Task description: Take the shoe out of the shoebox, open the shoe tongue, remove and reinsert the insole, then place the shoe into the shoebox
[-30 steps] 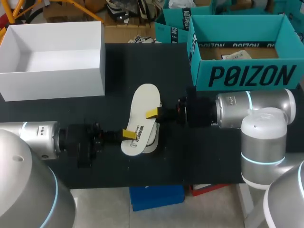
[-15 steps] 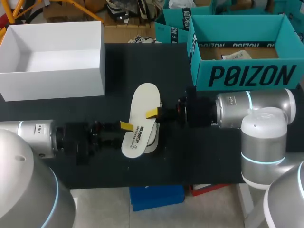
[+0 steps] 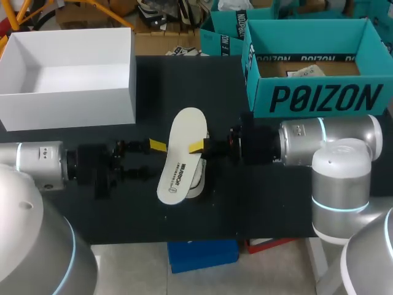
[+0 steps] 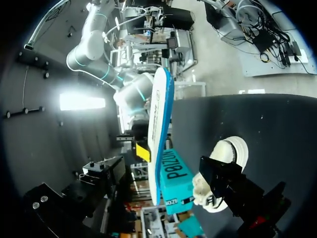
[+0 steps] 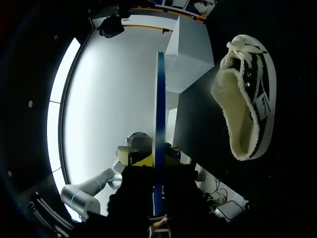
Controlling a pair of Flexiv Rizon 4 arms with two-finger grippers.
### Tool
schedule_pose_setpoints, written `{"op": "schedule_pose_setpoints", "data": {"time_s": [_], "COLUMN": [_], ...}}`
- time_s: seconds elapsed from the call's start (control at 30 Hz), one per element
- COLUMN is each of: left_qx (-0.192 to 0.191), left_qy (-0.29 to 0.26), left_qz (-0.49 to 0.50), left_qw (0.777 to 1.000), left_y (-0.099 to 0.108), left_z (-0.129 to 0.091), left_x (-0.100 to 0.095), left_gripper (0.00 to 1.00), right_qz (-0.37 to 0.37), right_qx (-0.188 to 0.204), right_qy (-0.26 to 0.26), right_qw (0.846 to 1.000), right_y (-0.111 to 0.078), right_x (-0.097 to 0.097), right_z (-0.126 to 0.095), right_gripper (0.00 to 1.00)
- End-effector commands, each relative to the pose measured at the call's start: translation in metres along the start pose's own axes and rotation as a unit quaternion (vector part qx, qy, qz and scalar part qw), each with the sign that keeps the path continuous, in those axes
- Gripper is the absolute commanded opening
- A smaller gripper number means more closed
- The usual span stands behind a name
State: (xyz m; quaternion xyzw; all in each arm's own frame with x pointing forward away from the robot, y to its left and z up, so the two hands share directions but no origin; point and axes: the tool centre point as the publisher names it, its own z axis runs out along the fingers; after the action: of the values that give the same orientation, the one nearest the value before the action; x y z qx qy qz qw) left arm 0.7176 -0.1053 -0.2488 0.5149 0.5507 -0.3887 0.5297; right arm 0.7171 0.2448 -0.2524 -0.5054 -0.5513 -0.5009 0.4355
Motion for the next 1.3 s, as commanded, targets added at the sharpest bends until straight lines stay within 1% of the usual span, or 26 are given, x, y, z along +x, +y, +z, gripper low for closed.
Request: {"op": "schedule_pose_setpoints", "data": {"time_s": [0.03, 0.17, 0.33, 0.37, 0.4, 0.47, 0.5, 0.53, 0.57, 0.63, 0.7, 0.8, 0.9, 1.0, 1.1, 1.13, 1.2, 1.3], "left_qx": [0.017, 0.021, 0.025, 0.026, 0.027, 0.032, 0.033, 0.035, 0.036, 0.038, 0.04, 0.042, 0.04, 0.037, 0.036, 0.036, 0.036, 0.037], "left_qy": [-0.004, -0.003, -0.006, -0.007, -0.009, -0.009, -0.01, -0.011, -0.011, -0.012, -0.012, -0.012, -0.013, -0.014, -0.017, -0.019, -0.02, -0.023], "left_qz": [0.002, 0.007, 0.007, 0.007, 0.006, 0.007, 0.007, 0.007, 0.007, 0.007, 0.007, 0.009, 0.009, 0.009, 0.009, 0.007, 0.007, 0.007], "left_qw": [1.0, 1.0, 1.0, 1.0, 1.0, 0.999, 0.999, 0.999, 0.999, 0.999, 0.999, 0.999, 0.999, 0.999, 0.999, 0.999, 0.999, 0.999], "left_y": [0.024, 0.037, 0.044, 0.045, 0.046, 0.046, 0.047, 0.048, 0.048, 0.048, 0.047, 0.045, 0.041, 0.036, 0.033, 0.033, 0.03, 0.029], "left_z": [0.018, 0.029, 0.041, 0.044, 0.046, 0.05, 0.052, 0.054, 0.056, 0.059, 0.06, 0.06, 0.055, 0.049, 0.046, 0.045, 0.044, 0.044], "left_x": [0.004, 0.003, 0.004, 0.005, 0.005, 0.005, 0.005, 0.005, 0.004, 0.004, 0.003, 0.001, 0.001, 0.0, 0.002, 0.002, 0.002, 0.001], "left_gripper": [1.0, 1.0, 1.0, 0.96, 0.9, 0.81, 0.75, 0.63, 0.57, 0.55, 0.46, 0.47, 0.45, 0.45, 0.4, 0.34, 0.3, 0.27], "right_qz": [0.0, 0.0, 0.0, 0.0, 0.0, 0.0, 0.0, 0.0, 0.0, 0.0, 0.0, 0.0, 0.0, 0.0, 0.0, 0.0, 0.0, 0.0], "right_qx": [-0.002, -0.002, -0.002, -0.002, -0.002, -0.002, -0.002, -0.002, -0.002, -0.002, -0.002, -0.002, -0.002, -0.002, -0.002, -0.002, -0.002, -0.002], "right_qy": [0.0, 0.0, 0.0, 0.0, 0.0, 0.0, 0.0, 0.0, 0.0, 0.0, 0.0, 0.0, 0.0, 0.0, 0.0, 0.0, 0.0, 0.0], "right_qw": [1.0, 1.0, 1.0, 1.0, 1.0, 1.0, 1.0, 1.0, 1.0, 1.0, 1.0, 1.0, 1.0, 1.0, 1.0, 1.0, 1.0, 1.0], "right_y": [0.0, 0.0, 0.0, 0.0, 0.0, 0.0, 0.0, 0.0, 0.0, 0.0, 0.0, 0.0, 0.0, 0.0, 0.0, 0.0, 0.0, 0.0], "right_x": [0.0, 0.0, 0.0, 0.0, 0.0, 0.0, 0.0, 0.0, 0.0, 0.0, 0.0, 0.0, 0.0, 0.0, 0.0, 0.0, 0.0, 0.0], "right_z": [0.002, 0.002, 0.002, 0.002, 0.002, 0.002, 0.002, 0.002, 0.002, 0.002, 0.002, 0.002, 0.002, 0.002, 0.002, 0.002, 0.002, 0.002], "right_gripper": [0.0, 0.0, 0.0, 0.0, 0.0, 0.0, 0.0, 0.0, 0.0, 0.0, 0.0, 0.0, 0.0, 0.0, 0.0, 0.0, 0.0, 0.0]}}
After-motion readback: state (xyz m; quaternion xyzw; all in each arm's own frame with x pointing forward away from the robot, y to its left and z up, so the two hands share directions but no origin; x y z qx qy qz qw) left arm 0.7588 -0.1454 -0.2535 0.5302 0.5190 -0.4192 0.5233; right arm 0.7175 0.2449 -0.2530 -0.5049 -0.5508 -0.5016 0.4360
